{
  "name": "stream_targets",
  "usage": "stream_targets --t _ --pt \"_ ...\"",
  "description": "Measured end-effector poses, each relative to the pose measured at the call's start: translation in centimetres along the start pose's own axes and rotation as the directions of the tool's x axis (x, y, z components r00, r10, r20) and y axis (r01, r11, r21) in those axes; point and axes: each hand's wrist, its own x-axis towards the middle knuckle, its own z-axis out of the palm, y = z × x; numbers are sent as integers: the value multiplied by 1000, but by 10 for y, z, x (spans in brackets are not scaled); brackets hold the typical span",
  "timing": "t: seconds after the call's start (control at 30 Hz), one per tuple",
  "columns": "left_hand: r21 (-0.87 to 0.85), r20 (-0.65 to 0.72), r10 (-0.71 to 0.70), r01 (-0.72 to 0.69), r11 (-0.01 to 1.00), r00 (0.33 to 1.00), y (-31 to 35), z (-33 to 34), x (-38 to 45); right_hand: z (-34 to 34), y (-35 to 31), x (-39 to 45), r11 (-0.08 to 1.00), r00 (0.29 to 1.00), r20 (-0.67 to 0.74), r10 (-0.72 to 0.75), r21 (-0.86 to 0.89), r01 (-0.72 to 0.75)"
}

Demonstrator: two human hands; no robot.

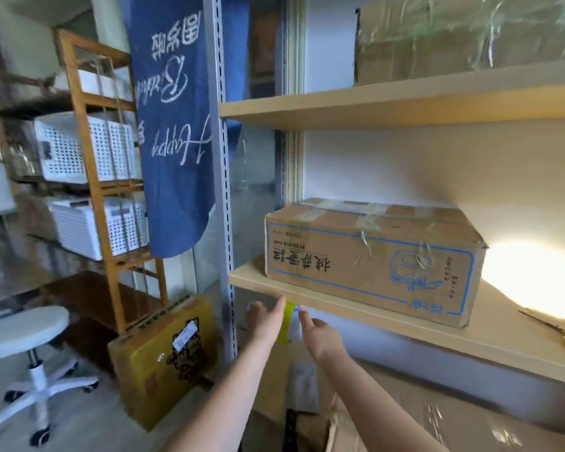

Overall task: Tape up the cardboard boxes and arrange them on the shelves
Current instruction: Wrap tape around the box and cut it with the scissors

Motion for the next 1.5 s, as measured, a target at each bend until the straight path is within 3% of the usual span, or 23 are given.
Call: stream_targets --t 0.17,0.33,0.47,0.63,0.77,0.87,1.0,1.13,1.27,1.4,1.5 --pt "-139 271 -34 74 988 962 13 -5 10 24 -17 34 993 993 34 110 36 -111" --pt "-72 294 -60 85 994 954 28 -16 17 34 -28 49 936 983 -52 177 319 -152" --pt "-56 279 19 -3 998 960 52 -28 15 41 -39 58 785 975 -5 222 595 -175" --pt "16 274 102 -111 994 956 71 -52 -1 27 -55 59 821 987 -73 140 565 -75" --pt "78 389 152 -197 977 909 76 -49 -29 -1 -41 40 957 975 -212 64 289 0" --pt "118 500 156 -245 962 852 67 -16 -54 -36 4 20 986 970 -237 62 167 -22" --pt "166 659 158 -347 923 736 56 44 -96 -94 59 -33 984 936 -331 122 166 -69" --pt "119 783 151 -384 915 603 57 98 -144 -144 115 -87 968 869 -463 176 241 -68" --pt "86 875 122 -397 914 469 61 146 -198 -188 173 -127 900 819 -480 314 426 -95" --pt "31 917 175 -502 864 358 61 185 -236 -231 215 -158 828 728 -535 428 555 -79" --pt "-32 957 161 -465 885 240 61 205 -254 -258 247 -172 792 692 -546 472 608 -60"
